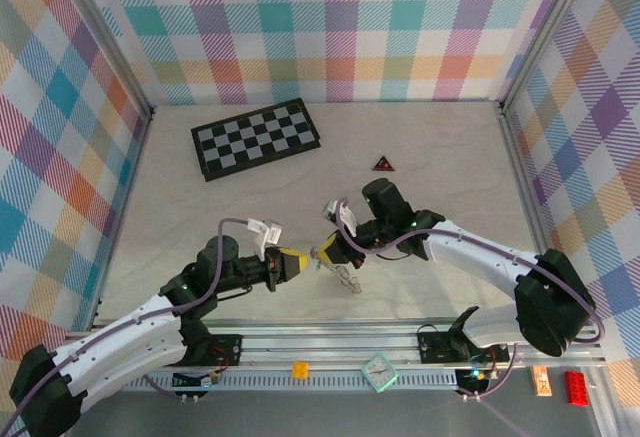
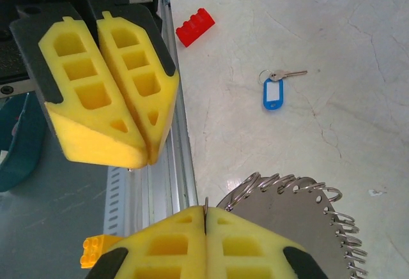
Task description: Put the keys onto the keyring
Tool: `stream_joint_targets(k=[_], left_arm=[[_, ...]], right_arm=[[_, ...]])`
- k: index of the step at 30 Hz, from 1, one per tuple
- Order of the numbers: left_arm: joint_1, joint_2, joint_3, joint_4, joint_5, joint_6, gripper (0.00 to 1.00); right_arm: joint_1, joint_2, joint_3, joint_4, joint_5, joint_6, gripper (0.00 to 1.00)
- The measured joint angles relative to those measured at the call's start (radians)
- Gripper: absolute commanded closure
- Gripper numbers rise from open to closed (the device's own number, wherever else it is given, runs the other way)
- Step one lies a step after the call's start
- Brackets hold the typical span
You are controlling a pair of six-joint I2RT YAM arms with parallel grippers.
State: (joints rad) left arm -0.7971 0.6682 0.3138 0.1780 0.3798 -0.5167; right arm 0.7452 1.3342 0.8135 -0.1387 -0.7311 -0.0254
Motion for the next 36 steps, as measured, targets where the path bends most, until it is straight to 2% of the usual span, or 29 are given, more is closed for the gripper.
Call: stream_joint_targets(k=[5, 14, 27, 29, 36], left_arm=[[-0.002, 0.026, -0.032, 0.053, -0.005, -0.151, 0.87], [-0.010, 0.170, -0.032, 0.189, 0.031, -0.251, 0.89], [-0.021, 0.183, -0.033, 0.247, 0.037, -0.259, 0.87], [-0.021, 0.174, -0.035, 0.246, 0.026, -0.257, 0.84], [-0.021, 0.003, -0.042, 0.126, -0.056, -0.208, 0.76]], right_arm=[[0.000, 0.012, 0.001, 0.007, -0.004, 0.048, 1.00], [0.000, 0.031, 0.019, 0.007, -0.004, 0.098, 1.00], [0.000, 0.032, 0.029, 0.021, -0.015, 0.124, 1.00], [0.000, 0.032, 0.030, 0.022, -0.015, 0.124, 1.00], [0.000, 0.033, 0.030, 0.025, -0.015, 0.123, 1.00]])
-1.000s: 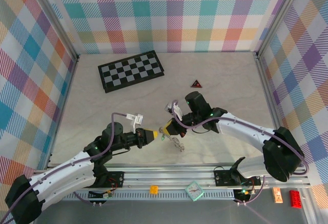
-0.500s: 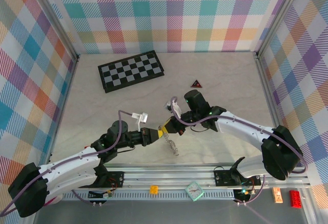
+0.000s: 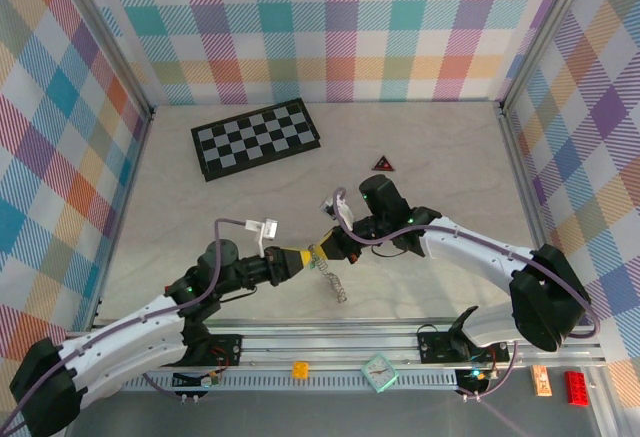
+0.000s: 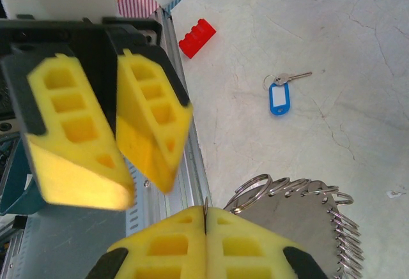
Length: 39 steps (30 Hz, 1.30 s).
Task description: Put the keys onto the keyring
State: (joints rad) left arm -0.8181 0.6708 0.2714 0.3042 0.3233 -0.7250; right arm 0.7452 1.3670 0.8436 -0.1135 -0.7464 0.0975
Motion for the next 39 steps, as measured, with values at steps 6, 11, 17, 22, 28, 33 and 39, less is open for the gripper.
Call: stream_joint_targets(k=[6, 11, 17, 22, 28, 33, 39], left_arm=[[0.000, -0.036, 0.000, -0.059, -0.029, 0.067, 0.77], [0.000, 0.051, -0.001, -0.021, -0.011, 0.117, 0.77], [0.000, 0.091, -0.001, 0.037, 0.023, 0.150, 0.76], [0.002, 0.092, -0.001, 0.068, 0.035, 0.161, 0.76], [0.015, 0.092, -0.001, 0.068, 0.043, 0.166, 0.77], [0.028, 0.080, -0.002, 0.065, 0.046, 0.169, 0.78], [0.029, 0.093, -0.002, 0.089, 0.052, 0.168, 0.81]], right_arm=[[0.000, 0.007, 0.000, 0.008, -0.011, 0.000, 1.00], [0.000, 0.007, 0.000, 0.019, -0.032, 0.000, 1.00], [0.000, 0.007, 0.000, 0.024, -0.052, 0.000, 1.00], [0.000, 0.009, 0.000, 0.037, -0.068, 0.005, 1.00], [0.000, 0.020, 0.000, 0.057, -0.087, 0.022, 1.00], [-0.001, 0.026, 0.000, 0.066, -0.093, 0.023, 1.00], [-0.001, 0.033, 0.000, 0.074, -0.104, 0.039, 1.00]])
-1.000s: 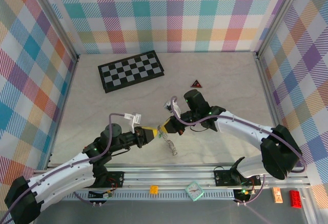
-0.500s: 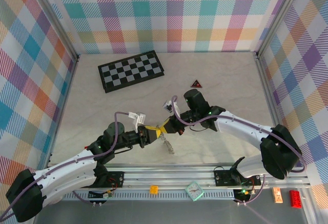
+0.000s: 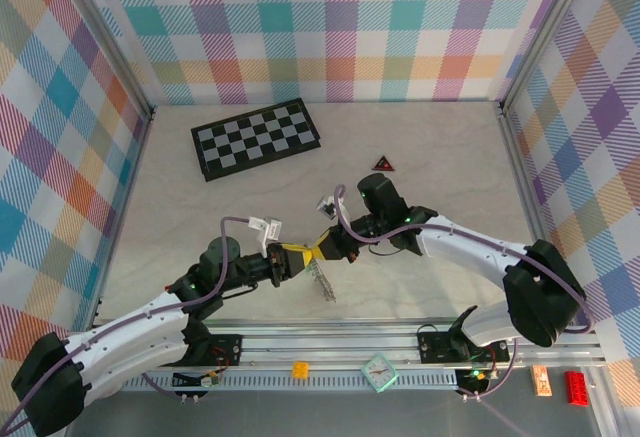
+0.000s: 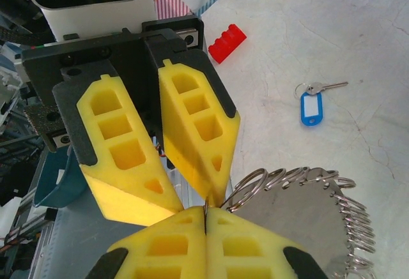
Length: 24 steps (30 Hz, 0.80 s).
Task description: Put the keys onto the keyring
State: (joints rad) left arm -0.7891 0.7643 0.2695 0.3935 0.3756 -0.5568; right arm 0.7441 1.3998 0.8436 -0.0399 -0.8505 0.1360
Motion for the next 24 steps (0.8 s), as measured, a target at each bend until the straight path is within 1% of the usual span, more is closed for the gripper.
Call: stream_joint_targets(k=[6, 12, 20, 24], left_arm=[[0.003, 0.053, -0.002, 0.055, 0.002, -0.004, 0.85], [0.008, 0.056, -0.012, 0.076, 0.008, -0.012, 0.88], [0.007, 0.000, -0.043, 0.077, 0.005, -0.035, 0.87], [0.007, -0.003, -0.045, 0.077, 0.005, -0.048, 0.87]], right_arm=[[-0.013, 0.008, 0.000, 0.000, 0.000, 0.018, 1.00], [-0.016, 0.011, 0.000, 0.002, 0.000, 0.034, 1.00], [-0.012, 0.011, 0.000, 0.020, -0.008, 0.041, 1.00], [-0.011, 0.013, 0.000, 0.025, -0.013, 0.046, 1.00]])
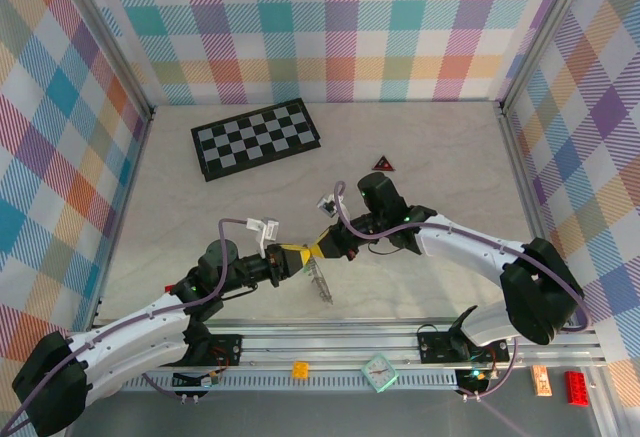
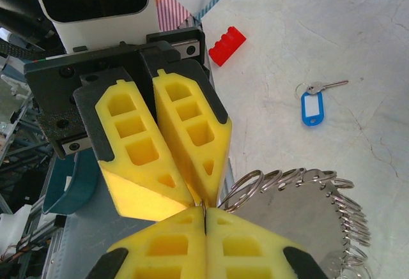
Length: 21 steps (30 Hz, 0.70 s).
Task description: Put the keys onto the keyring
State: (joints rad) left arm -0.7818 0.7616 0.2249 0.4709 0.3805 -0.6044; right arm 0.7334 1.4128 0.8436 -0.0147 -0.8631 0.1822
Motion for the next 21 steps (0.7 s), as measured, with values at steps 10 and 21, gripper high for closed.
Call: stream_joint_targets(k=[10, 21], left_arm=[[0.002, 0.018, 0.000, 0.014, 0.000, -0.012, 0.90], [0.006, 0.031, 0.000, 0.015, 0.000, -0.016, 1.00]], right_arm=[[0.000, 0.006, 0.000, 0.015, -0.006, 0.024, 1.00], [-0.002, 0.016, 0.000, 0.027, -0.010, 0.043, 1.00]])
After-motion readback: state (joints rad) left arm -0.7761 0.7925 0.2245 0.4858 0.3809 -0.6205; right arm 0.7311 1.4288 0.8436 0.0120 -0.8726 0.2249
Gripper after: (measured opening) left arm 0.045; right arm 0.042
